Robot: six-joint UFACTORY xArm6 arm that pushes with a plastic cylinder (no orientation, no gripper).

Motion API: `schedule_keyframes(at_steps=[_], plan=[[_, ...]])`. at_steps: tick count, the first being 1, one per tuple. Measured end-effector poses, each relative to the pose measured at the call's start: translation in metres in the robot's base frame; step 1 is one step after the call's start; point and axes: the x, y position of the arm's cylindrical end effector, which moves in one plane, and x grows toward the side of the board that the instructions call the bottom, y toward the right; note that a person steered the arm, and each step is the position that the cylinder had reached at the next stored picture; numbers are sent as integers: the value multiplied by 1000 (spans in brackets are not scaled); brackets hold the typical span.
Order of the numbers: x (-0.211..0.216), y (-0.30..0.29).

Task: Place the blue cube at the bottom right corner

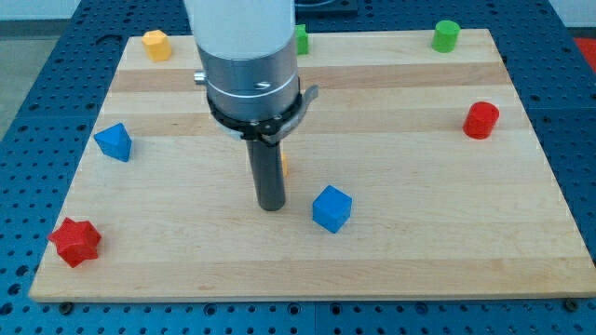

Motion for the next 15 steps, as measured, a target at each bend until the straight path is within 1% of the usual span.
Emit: schedule_keyframes(at_steps=[2,3,5,10,11,12,13,14,15], plan=[[12,62],[15,62],[41,62],[44,196],[40,184],[15,167],[-5,182],[1,200],[21,201]])
